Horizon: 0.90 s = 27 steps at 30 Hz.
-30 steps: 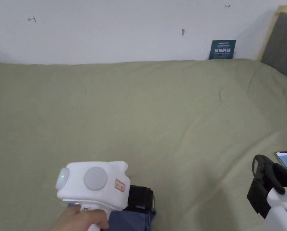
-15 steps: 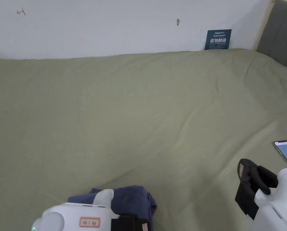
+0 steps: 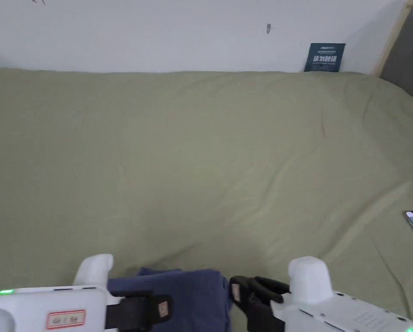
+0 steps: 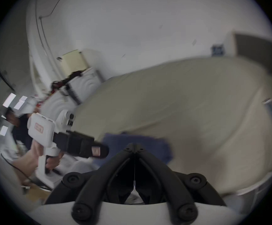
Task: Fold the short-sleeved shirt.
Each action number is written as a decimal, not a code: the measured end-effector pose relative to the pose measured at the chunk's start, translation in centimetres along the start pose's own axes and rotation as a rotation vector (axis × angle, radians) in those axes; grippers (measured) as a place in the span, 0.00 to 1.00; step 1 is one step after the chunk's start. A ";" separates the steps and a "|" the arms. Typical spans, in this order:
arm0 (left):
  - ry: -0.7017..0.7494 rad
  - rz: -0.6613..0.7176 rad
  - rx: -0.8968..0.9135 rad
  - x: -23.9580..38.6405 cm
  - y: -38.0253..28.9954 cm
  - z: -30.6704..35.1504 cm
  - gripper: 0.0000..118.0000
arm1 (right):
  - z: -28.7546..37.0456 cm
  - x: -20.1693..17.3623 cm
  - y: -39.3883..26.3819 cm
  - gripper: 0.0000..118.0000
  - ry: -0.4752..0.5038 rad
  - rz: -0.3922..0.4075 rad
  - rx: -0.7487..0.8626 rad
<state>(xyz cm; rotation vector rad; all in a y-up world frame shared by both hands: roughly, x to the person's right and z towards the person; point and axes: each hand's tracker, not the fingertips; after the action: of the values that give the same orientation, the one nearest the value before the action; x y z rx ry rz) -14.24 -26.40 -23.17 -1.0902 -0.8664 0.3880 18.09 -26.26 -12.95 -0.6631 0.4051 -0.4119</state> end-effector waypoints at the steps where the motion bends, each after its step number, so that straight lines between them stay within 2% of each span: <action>1: 0.031 0.012 0.009 -0.8 -0.1 1.2 0.08 | -1.9 0.8 0.0 0.02 0.087 -0.054 -0.064; 4: 0.094 0.040 0.024 -3.7 -0.3 3.0 0.08 | -6.5 3.4 -0.4 0.02 0.240 -0.227 -0.171; 6: 0.100 0.079 0.022 -5.4 -0.3 3.6 0.08 | -8.5 5.4 -0.8 0.02 0.276 -0.317 -0.208; 9: 0.096 0.129 0.007 -7.9 -0.2 3.8 0.08 | -10.3 8.4 -1.3 0.02 0.243 -0.366 -0.255; 10: 0.117 0.144 -0.005 -8.6 -0.2 3.7 0.08 | -10.8 9.4 -1.5 0.02 0.260 -0.373 -0.266; 13: 0.131 0.140 -0.032 -10.2 -0.2 3.5 0.08 | -11.6 11.5 -2.1 0.02 0.345 -0.473 -0.306; 14: 0.119 0.147 -0.046 -10.7 -0.1 3.4 0.12 | -11.6 11.8 -2.0 0.02 0.354 -0.489 -0.304; 15: 0.077 0.159 -0.050 -11.0 0.0 3.3 0.30 | -11.7 12.0 -2.0 0.02 0.358 -0.497 -0.305; 17: -0.073 0.196 -0.062 -11.8 0.1 2.8 0.95 | -11.6 12.0 -2.0 0.02 0.364 -0.489 -0.304; 18: -0.154 0.201 -0.080 -12.0 0.2 2.2 1.00 | -11.7 12.1 -2.0 0.02 0.369 -0.491 -0.303; 19: -0.195 0.210 -0.100 -12.0 0.2 1.3 1.00 | -11.7 12.2 -2.0 0.02 0.372 -0.493 -0.306; 23: -0.117 0.177 -0.133 -12.2 0.5 -1.3 1.00 | -11.7 12.4 -2.4 0.02 0.393 -0.535 -0.294; 27: -0.229 0.243 -0.083 -12.3 1.3 -3.1 1.00 | -11.5 12.2 -2.6 0.02 0.398 -0.537 -0.272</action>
<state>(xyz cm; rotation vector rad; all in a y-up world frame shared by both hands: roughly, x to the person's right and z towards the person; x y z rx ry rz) -19.31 -35.86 -30.03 -1.2496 -0.9599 0.6948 22.19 -39.77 -22.27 -0.9609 0.6690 -1.0212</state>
